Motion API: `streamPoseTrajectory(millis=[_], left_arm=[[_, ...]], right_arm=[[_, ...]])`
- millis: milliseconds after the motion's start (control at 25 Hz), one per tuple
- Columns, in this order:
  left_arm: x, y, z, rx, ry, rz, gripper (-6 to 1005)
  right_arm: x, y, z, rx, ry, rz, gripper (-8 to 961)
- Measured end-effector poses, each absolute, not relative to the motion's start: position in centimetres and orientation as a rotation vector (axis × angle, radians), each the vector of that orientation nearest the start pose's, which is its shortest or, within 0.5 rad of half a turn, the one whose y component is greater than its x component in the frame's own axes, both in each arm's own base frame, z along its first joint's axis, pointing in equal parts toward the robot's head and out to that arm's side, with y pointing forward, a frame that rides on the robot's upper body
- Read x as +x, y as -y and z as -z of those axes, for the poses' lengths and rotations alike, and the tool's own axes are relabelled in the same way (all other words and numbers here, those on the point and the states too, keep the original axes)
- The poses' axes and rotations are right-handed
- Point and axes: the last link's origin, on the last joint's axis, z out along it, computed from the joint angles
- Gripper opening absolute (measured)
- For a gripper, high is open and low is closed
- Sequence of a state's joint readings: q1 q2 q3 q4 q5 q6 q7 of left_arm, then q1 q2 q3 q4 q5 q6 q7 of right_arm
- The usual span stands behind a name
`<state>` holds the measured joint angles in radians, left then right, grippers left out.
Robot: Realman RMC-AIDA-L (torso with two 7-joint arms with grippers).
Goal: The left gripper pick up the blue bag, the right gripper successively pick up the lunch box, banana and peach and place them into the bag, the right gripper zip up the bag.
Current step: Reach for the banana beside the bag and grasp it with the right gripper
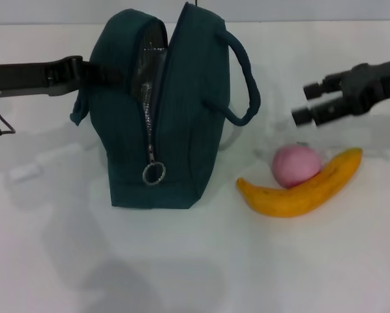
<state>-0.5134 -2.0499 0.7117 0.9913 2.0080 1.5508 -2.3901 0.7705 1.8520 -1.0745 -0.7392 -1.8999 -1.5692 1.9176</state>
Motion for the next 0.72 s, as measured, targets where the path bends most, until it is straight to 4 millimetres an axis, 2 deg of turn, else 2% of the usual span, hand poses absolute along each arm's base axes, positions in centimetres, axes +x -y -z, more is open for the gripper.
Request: streamPoseTrajectory(millis=[240,400,560,720], left_arm=[[-24.3,-35.8,-6.7,-2.323,1.577,0.760,40],[-24.3,-35.8,-6.7,-2.323,1.578,0.756,40],[-24.4,-35.8,-6.6,-2.323,1.582,0.755,40],[-24.3,-35.9,-6.1,-2.331,1.602,0.762,40]], right_arm=[[14.8,-39.2,-4.4,-3.073,-0.441,0.105,884],[12.3,-38.4,-2.9,-3.097,-0.212,0.406,883],[10.4,-37.9,-1.1,-3.102,-0.071,0.570,882],[9.6,-37.3,0.7,-3.097,0.035,0.749,881]])
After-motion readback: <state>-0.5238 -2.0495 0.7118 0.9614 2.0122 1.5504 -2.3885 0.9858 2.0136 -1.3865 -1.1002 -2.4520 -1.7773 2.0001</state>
